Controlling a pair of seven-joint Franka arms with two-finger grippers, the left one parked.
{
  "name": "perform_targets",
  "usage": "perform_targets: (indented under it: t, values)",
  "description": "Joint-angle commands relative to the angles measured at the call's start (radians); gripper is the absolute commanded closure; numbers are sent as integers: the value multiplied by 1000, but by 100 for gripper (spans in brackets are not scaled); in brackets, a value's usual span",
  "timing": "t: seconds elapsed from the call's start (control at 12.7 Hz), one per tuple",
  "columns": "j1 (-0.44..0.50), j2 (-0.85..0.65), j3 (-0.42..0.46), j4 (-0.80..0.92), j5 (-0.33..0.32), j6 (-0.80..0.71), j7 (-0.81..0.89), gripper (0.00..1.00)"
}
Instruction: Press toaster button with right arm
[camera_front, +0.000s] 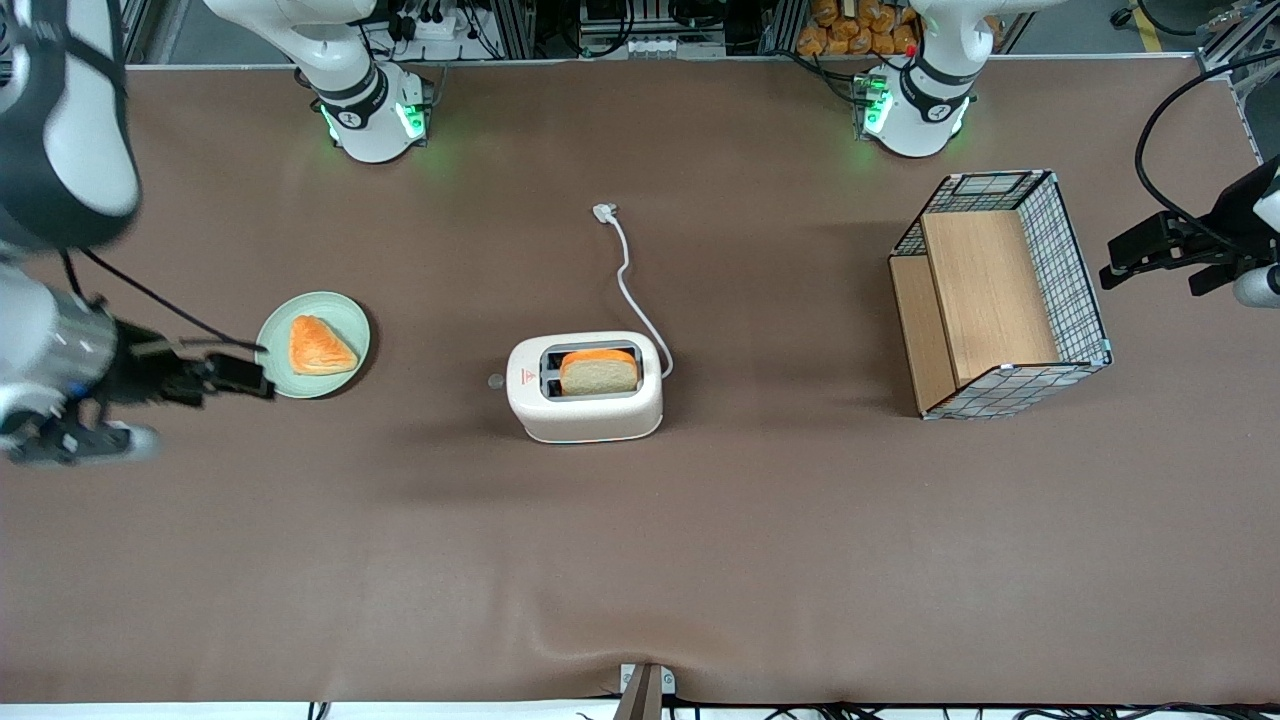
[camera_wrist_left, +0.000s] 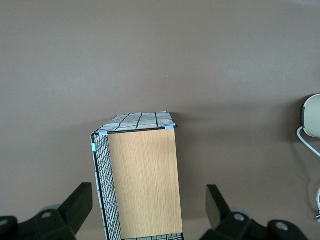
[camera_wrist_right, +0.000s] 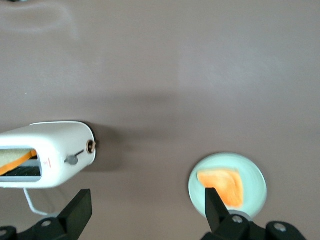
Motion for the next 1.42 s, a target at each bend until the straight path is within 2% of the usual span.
perform_targets:
  t: [0.0, 0.24, 0.32, 0.71, 0.87, 1.34]
  values:
    - [-13, -149, 18, -106, -77, -41, 55, 0]
    - [-22, -346, 7, -296, -97, -33, 55, 0]
    - [-25, -370, -3, -323, -97, -35, 41, 0]
    - [-21, -366, -10, -306, -142, -43, 33, 0]
    - [-24, -349, -11, -294, -148, -32, -25, 0]
    - [-26, -341, -11, -271, -147, -41, -25, 0]
